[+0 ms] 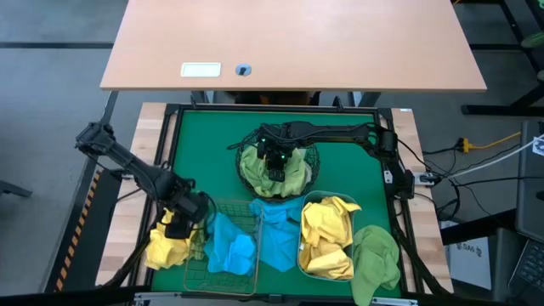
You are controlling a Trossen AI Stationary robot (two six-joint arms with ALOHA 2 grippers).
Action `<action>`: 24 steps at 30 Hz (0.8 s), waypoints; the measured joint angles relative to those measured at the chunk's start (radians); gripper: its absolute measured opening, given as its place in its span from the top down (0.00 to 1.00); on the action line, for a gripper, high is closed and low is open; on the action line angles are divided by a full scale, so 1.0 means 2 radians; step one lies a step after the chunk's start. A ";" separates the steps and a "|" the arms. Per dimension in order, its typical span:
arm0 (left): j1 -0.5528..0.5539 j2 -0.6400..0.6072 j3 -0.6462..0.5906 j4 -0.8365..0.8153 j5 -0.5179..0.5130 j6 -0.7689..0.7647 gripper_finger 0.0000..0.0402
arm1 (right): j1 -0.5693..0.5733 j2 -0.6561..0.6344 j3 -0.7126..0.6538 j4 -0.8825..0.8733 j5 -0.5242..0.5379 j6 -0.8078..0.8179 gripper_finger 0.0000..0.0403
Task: Sort microfiber towel by color & place in baskets
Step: Put the green microfiber cloth into the round wire basket
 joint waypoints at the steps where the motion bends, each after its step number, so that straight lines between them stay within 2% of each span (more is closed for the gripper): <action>1: -0.003 0.007 0.000 0.003 0.000 0.000 0.58 | 0.000 0.000 0.000 0.000 0.000 0.000 0.95; 12: -0.013 0.070 0.000 0.016 -0.025 0.044 0.58 | 0.000 0.000 0.000 0.000 0.000 0.000 0.95; 16: -0.013 0.074 0.000 -0.001 -0.031 0.043 0.58 | 0.000 0.000 0.000 0.000 0.000 0.000 0.95; 24: -0.013 0.074 0.000 0.025 -0.054 0.051 0.58 | 0.000 0.000 0.000 0.000 0.000 0.000 0.95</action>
